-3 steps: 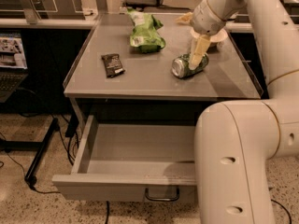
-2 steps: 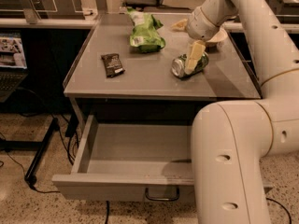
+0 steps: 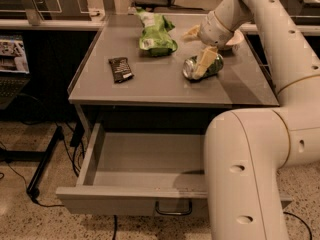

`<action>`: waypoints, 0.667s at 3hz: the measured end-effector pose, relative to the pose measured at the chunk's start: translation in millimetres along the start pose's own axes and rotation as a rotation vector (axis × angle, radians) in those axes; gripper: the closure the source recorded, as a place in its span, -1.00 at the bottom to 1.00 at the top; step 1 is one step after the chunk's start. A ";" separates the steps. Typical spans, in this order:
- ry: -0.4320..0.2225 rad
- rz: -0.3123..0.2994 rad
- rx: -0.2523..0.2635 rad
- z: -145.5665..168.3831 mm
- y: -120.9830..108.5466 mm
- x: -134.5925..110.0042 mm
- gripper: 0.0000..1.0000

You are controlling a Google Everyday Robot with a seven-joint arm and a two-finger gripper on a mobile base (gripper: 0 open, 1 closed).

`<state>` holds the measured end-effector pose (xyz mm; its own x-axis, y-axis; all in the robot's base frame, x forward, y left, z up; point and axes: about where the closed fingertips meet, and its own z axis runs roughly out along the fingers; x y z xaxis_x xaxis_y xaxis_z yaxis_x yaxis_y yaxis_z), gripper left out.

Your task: Place green can into top drawer

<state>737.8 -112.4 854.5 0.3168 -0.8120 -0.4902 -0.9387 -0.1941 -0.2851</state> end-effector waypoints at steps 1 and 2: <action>0.000 0.000 0.000 0.0 0.0 0.0 -0.16; 0.000 0.000 0.000 0.0 0.0 0.0 0.31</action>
Offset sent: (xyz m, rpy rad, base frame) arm 0.0000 0.0000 0.0000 0.0000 0.0000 0.0000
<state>737.8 -112.4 854.5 0.3168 -0.8120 -0.4902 -0.9386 -0.1941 -0.2851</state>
